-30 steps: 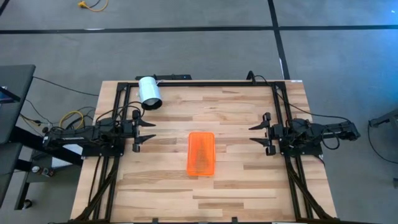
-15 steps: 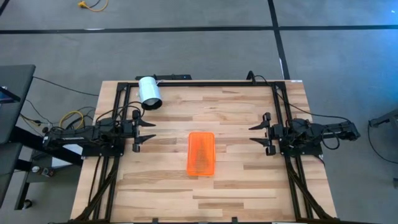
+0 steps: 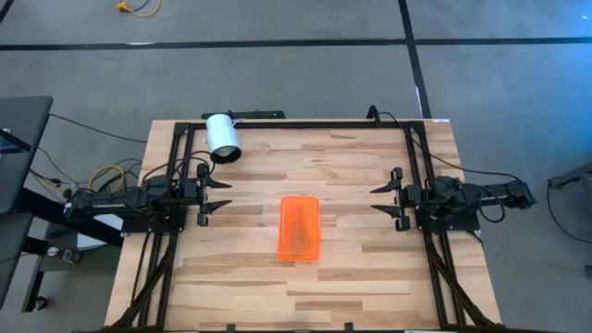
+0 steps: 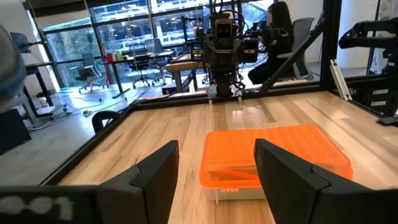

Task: Pick & place school supplies into a supply box
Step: Return to Home Position

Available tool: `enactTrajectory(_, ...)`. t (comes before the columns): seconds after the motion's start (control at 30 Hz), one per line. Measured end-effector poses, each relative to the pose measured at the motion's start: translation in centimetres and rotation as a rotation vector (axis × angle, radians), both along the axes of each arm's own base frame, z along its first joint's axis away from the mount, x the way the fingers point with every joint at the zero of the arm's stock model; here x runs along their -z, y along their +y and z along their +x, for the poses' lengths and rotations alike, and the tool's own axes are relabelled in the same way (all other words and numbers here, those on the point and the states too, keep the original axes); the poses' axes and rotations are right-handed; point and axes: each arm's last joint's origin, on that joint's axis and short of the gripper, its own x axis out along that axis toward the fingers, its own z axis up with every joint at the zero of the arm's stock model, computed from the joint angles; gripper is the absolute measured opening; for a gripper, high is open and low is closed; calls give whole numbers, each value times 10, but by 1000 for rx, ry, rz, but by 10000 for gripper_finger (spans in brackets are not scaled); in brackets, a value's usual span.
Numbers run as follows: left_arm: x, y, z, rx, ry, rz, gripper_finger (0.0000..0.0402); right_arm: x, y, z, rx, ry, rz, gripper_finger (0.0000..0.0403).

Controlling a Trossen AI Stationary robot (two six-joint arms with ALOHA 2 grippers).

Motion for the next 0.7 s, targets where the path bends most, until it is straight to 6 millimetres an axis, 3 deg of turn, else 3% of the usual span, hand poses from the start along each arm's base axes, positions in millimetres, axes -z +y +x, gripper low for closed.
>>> enactTrajectory(0.7,0,0,0,1,0,-6,201,0,0,0,0,1,0,193)
